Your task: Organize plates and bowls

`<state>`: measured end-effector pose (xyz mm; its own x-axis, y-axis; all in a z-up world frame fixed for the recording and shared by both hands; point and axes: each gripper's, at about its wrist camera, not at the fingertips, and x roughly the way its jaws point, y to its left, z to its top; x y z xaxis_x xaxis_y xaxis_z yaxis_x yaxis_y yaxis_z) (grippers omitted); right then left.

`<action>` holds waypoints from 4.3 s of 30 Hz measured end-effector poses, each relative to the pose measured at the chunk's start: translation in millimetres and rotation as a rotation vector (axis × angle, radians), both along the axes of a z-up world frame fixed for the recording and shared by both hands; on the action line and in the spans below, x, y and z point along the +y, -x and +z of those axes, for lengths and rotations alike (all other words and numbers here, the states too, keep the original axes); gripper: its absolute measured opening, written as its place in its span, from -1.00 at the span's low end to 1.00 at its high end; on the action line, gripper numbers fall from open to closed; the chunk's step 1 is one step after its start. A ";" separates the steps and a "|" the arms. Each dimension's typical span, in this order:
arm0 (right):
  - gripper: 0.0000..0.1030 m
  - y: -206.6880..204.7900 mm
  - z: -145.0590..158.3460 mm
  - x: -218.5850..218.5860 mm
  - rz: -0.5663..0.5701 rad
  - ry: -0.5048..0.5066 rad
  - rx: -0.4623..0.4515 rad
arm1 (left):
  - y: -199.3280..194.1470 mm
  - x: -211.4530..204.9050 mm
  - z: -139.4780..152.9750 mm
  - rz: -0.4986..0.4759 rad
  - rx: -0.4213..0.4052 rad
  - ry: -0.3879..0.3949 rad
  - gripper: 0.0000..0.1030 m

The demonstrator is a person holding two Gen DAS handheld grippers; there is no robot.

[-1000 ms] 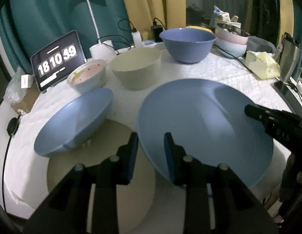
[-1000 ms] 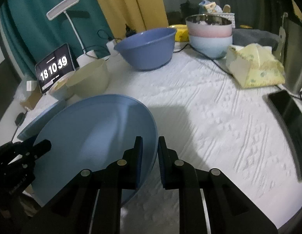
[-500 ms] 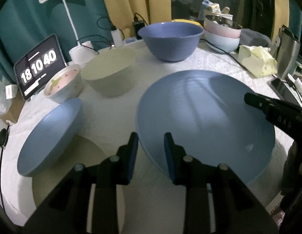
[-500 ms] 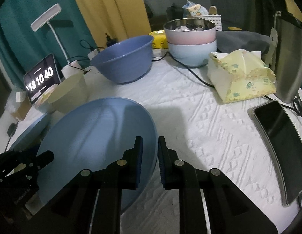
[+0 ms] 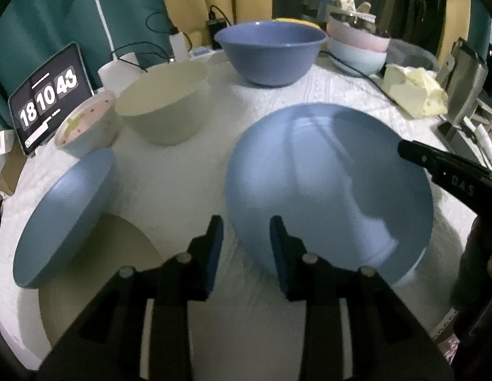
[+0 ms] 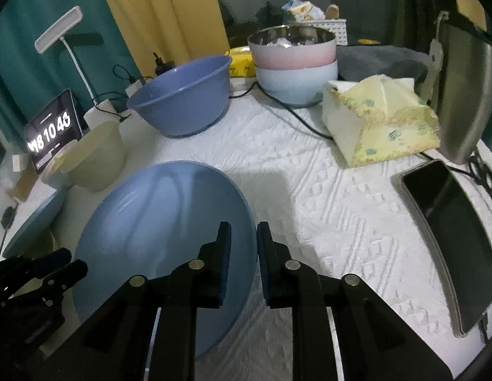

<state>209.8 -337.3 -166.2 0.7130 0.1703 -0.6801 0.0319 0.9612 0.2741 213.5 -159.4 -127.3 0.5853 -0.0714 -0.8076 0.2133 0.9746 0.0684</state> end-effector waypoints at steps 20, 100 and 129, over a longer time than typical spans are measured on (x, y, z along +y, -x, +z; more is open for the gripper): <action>-0.51 25.0 49.7 64.1 0.029 0.054 -0.095 | 34.6 86.3 47.2 0.072 -0.186 0.131 -0.11; -0.48 -61.0 31.9 295.9 0.352 0.173 0.031 | -31.2 312.0 -19.2 0.381 0.008 0.283 -0.29; -0.63 -10.2 56.4 258.1 0.301 0.140 -0.049 | 15.2 266.6 24.1 0.292 -0.075 0.231 -0.39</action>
<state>220.0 -79.1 -109.8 0.6775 0.2855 -0.6778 -0.2693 0.9539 0.1327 198.3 107.2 -103.1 0.6647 -0.0681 -0.7440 -0.0733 0.9851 -0.1556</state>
